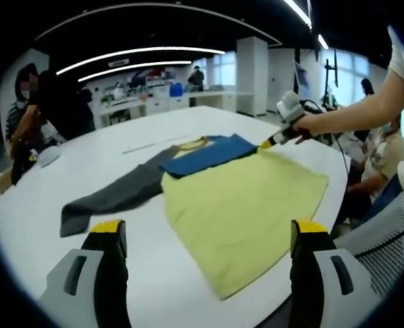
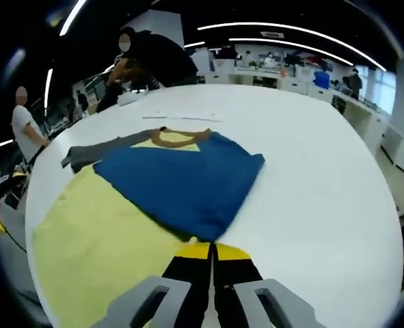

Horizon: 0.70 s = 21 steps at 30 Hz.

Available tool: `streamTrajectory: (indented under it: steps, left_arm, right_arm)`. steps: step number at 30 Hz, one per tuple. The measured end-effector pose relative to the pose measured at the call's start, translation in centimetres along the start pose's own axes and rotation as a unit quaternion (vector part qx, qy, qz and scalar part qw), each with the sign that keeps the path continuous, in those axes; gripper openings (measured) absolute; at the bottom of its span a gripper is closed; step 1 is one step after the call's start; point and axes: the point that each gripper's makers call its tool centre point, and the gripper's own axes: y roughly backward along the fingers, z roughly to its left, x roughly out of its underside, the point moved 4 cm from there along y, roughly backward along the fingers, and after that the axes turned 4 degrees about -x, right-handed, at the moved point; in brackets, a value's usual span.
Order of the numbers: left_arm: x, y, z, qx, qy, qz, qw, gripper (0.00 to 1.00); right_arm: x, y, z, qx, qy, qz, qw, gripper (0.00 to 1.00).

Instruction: Fold the garment on the visible template until the final outline fits inside the template.

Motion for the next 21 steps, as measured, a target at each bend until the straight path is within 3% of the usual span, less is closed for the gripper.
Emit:
streamTrajectory:
  steps: [12,19,21]
  left_arm:
    - [0.0,0.0,0.2,-0.002,0.000,0.000,1.0000,0.97]
    - [0.0,0.0,0.3,-0.003,0.000,0.000,1.0000,0.97]
    - [0.0,0.0,0.3,-0.003,0.001,0.000,1.0000,0.96]
  right_arm:
    - [0.0,0.1,-1.0,0.015,0.025,0.006,0.9995,0.00]
    - [-0.3,0.3,-1.4,0.044,0.104,0.013,0.9935,0.00]
    - [-0.1,0.5,-0.9,0.041,0.102,0.012,0.9939,0.00]
